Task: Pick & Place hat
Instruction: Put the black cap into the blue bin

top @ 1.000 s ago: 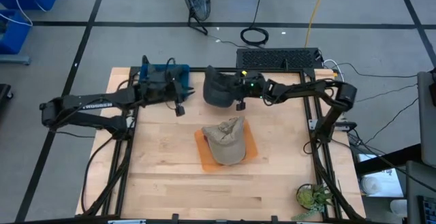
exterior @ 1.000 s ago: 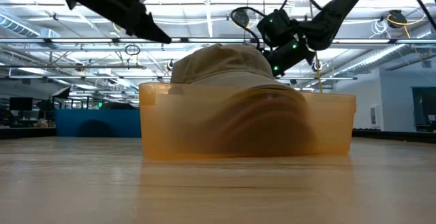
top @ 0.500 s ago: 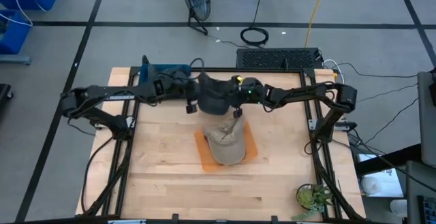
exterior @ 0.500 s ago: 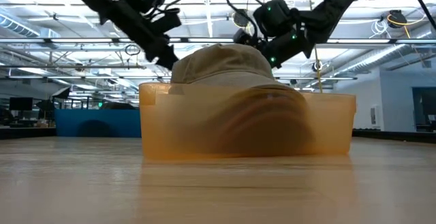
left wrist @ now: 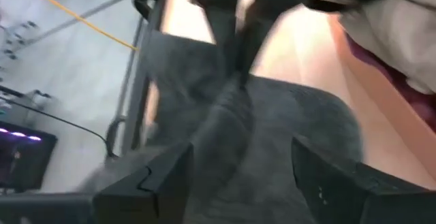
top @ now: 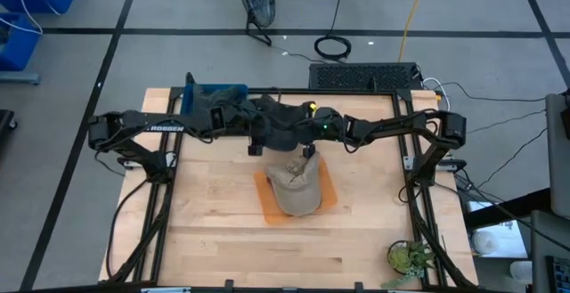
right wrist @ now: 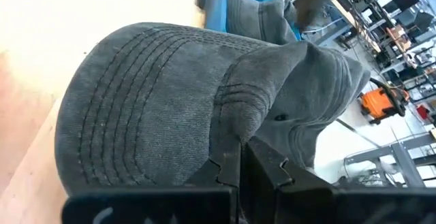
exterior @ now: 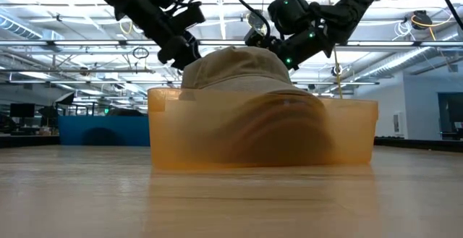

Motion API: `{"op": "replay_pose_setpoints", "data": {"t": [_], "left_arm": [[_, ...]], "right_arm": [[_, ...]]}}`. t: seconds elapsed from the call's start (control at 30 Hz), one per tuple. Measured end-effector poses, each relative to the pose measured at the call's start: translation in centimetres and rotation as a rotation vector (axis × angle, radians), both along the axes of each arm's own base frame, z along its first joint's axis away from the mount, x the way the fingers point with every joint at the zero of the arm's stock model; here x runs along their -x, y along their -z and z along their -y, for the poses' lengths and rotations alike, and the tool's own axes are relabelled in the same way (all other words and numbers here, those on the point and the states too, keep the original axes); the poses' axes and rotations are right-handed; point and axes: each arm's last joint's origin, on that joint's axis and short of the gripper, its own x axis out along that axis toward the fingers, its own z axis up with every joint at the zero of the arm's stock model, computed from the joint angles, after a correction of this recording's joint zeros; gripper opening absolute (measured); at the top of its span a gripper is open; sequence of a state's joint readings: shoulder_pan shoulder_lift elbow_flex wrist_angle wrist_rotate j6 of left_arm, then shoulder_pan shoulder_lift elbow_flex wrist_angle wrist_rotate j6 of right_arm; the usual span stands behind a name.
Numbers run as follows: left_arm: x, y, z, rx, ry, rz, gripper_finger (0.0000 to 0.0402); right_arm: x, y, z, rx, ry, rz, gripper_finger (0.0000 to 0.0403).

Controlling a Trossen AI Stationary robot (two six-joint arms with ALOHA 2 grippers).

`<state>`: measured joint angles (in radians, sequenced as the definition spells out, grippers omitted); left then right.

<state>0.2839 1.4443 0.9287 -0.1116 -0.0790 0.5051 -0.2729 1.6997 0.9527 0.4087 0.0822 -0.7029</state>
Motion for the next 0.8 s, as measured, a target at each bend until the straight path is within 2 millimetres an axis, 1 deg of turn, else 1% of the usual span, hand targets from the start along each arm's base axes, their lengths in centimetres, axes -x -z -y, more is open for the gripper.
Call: {"op": "replay_pose_setpoints", "data": {"t": [0.1,0.23,0.4,0.53,0.8], "left_arm": [[-0.3,0.3,-0.1,-0.019,0.006,-0.011,0.0253],[-0.7,0.5,-0.3,-0.068,0.037,-0.009,0.024],[-1.4,1.6,-0.2,-0.1,0.089,-0.034,0.0206],[-1.7,2.3,-0.4,-0.118,0.108,-0.06,0.0175],[-1.6,1.6,-0.4,-0.13,0.096,-0.027,0.0107]], "right_arm": [[0.0,-0.1,0.0,-0.002,0.001,0.011,0.0003],[-0.2,-0.2,-0.3,-0.002,-0.006,0.029,0.0003],[-0.4,-0.3,-0.9,-0.001,-0.026,0.036,0.0003],[-0.3,-0.2,-0.9,-0.003,-0.025,0.028,0.0004],[-0.3,-0.2,-0.9,-0.013,-0.017,0.027,0.0004]]}}
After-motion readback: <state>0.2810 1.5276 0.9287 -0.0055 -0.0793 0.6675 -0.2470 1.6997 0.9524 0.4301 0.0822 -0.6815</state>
